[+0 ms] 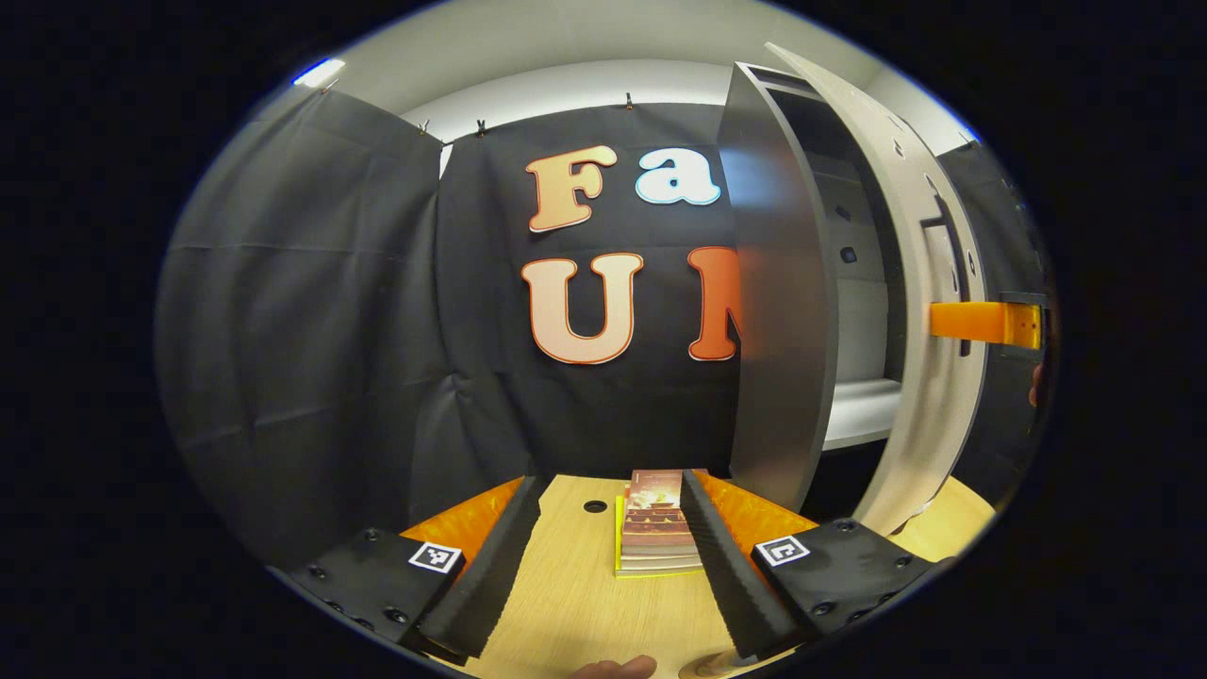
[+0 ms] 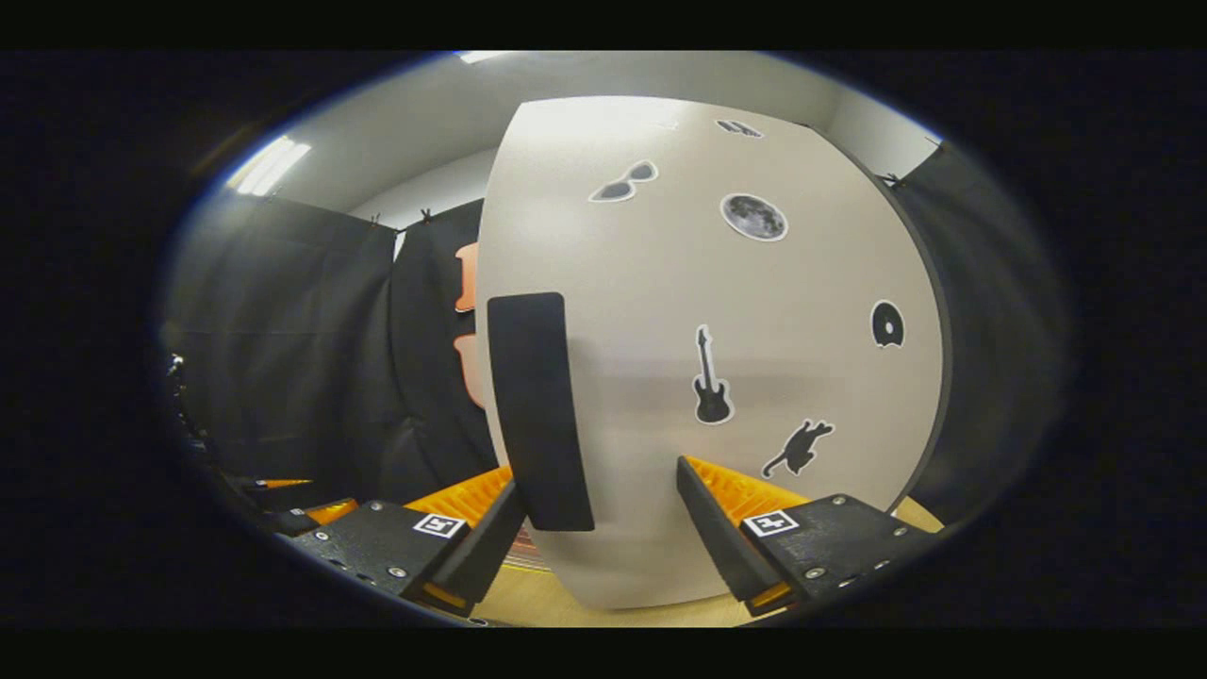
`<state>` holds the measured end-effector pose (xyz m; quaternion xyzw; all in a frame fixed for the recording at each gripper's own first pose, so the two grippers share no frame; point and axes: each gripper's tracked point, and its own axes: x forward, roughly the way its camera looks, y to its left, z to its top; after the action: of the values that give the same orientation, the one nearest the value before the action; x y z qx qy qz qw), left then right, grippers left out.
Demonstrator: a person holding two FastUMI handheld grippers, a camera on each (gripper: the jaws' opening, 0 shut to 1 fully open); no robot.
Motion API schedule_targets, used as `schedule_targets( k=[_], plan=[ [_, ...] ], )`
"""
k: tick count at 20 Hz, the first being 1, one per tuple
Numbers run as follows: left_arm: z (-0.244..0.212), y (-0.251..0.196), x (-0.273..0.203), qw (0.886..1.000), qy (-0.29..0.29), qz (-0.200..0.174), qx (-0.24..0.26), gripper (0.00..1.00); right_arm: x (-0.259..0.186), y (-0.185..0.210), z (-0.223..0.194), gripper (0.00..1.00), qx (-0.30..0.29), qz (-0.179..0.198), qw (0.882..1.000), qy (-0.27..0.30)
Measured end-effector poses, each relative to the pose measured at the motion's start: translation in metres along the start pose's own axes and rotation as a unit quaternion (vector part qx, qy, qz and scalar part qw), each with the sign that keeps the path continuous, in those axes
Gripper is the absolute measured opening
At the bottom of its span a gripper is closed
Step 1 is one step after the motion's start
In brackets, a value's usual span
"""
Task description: Open the cabinet door with the right hand, grasp the bottle in the cabinet with the left hand and place it on the coaster, then close the cabinet door with the right hand.
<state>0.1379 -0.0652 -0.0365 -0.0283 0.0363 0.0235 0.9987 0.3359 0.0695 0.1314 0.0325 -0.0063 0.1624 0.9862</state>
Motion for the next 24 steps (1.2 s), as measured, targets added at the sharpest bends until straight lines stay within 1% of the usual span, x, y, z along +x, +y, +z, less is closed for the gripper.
schedule_targets(
  k=[2, 3, 4, 7, 8, 9, 12, 13, 15, 18, 20, 21, 22, 24],
  plan=[
    [0.0, -0.003, 0.004, 1.0, 0.0, -0.006, -0.002, 1.0, 0.008, -0.002, 0.001, 0.93, -0.014, -0.016, 1.0, -0.003],
    [0.0, -0.005, 0.006, 1.0, 0.0, -0.008, -0.003, 0.98, 0.015, -0.006, 0.0, 0.92, -0.019, -0.024, 1.0, -0.006],
    [-0.001, -0.008, 0.007, 1.0, 0.001, -0.01, -0.004, 1.0, 0.018, -0.01, -0.001, 0.93, -0.021, -0.032, 0.999, -0.011],
    [-0.003, -0.015, 0.009, 1.0, 0.003, -0.015, -0.01, 1.0, 0.023, -0.014, -0.001, 0.94, -0.027, -0.048, 0.998, -0.023],
    [-0.004, -0.017, 0.008, 1.0, 0.004, -0.015, -0.011, 0.98, 0.024, -0.015, -0.002, 0.94, -0.029, -0.053, 0.998, -0.026],
    [-0.004, -0.019, 0.006, 1.0, 0.004, -0.016, -0.012, 0.98, 0.027, -0.017, -0.003, 0.95, -0.031, -0.057, 0.998, -0.028],
    [-0.003, -0.02, -0.001, 1.0, 0.002, -0.015, -0.012, 0.98, 0.032, -0.022, -0.003, 0.95, -0.038, -0.057, 0.997, -0.032],
    [-0.003, -0.02, -0.003, 1.0, 0.002, -0.016, -0.014, 1.0, 0.032, -0.022, -0.004, 0.95, -0.036, -0.056, 0.997, -0.031],
    [0.0, -0.02, -0.013, 1.0, 0.004, -0.014, -0.021, 0.97, 0.033, -0.019, -0.003, 0.95, -0.038, -0.047, 0.998, -0.03],
    [0.006, -0.019, -0.028, 1.0, 0.001, -0.01, -0.022, 0.97, 0.023, -0.012, -0.01, 0.95, -0.014, -0.032, 0.999, -0.011],
    [0.015, -0.019, -0.043, 1.0, -0.007, -0.009, -0.02, 0.97, 0.011, -0.009, -0.005, 0.95, -0.007, -0.032, 0.999, -0.017],
    [0.017, -0.02, -0.053, 1.0, -0.009, -0.01, -0.019, 0.94, 0.003, -0.009, -0.003, 0.95, -0.007, -0.032, 0.999, -0.019],
    [0.021, -0.02, -0.062, 1.0, -0.012, -0.01, -0.018, 0.99, -0.006, -0.01, -0.004, 0.95, -0.006, -0.032, 0.999, -0.016],
    [0.031, -0.023, -0.085, 1.0, -0.018, -0.012, -0.019, 0.99, -0.033, -0.009, -0.007, 0.95, 0.0, -0.033, 0.999, -0.003]
  ],
)
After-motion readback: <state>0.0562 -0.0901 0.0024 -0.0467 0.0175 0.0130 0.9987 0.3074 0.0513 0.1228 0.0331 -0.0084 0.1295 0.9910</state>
